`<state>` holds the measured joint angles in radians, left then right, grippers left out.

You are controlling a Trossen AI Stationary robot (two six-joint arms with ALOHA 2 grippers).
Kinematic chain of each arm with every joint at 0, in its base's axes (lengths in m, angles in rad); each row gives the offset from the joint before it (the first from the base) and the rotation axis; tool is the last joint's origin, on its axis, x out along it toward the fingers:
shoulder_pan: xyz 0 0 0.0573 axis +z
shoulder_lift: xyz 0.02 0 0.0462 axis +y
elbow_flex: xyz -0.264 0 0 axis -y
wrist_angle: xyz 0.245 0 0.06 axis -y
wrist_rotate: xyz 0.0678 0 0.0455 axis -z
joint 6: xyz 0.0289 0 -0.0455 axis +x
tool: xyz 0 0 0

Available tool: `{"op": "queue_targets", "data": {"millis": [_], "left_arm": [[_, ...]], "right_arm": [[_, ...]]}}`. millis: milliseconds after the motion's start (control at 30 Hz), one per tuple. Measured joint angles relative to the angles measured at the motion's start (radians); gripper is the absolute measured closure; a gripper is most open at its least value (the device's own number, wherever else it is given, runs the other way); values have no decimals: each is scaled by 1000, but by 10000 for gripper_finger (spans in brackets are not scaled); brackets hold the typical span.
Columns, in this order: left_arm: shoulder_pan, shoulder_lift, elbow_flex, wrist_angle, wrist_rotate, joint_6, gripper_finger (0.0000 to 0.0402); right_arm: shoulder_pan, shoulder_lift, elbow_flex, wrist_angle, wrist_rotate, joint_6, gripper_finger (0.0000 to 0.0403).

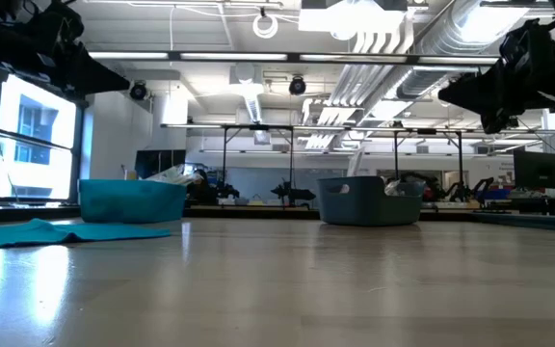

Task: Pick & Place Toothbrushes
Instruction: Return to Home Position

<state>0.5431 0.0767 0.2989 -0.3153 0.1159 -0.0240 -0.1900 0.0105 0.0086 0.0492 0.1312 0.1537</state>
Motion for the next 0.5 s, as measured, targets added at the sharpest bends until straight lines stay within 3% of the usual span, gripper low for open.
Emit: {"op": "queue_targets", "data": {"millis": [133, 500], "left_arm": [[0, -42, 0, -34, -72, -40, 382], [0, -71, -2, 1, -74, -57, 382]], "right_arm": [[0, 0, 0, -1, -3, 1, 400], [0, 0, -1, -2, -3, 10, 400]]}}
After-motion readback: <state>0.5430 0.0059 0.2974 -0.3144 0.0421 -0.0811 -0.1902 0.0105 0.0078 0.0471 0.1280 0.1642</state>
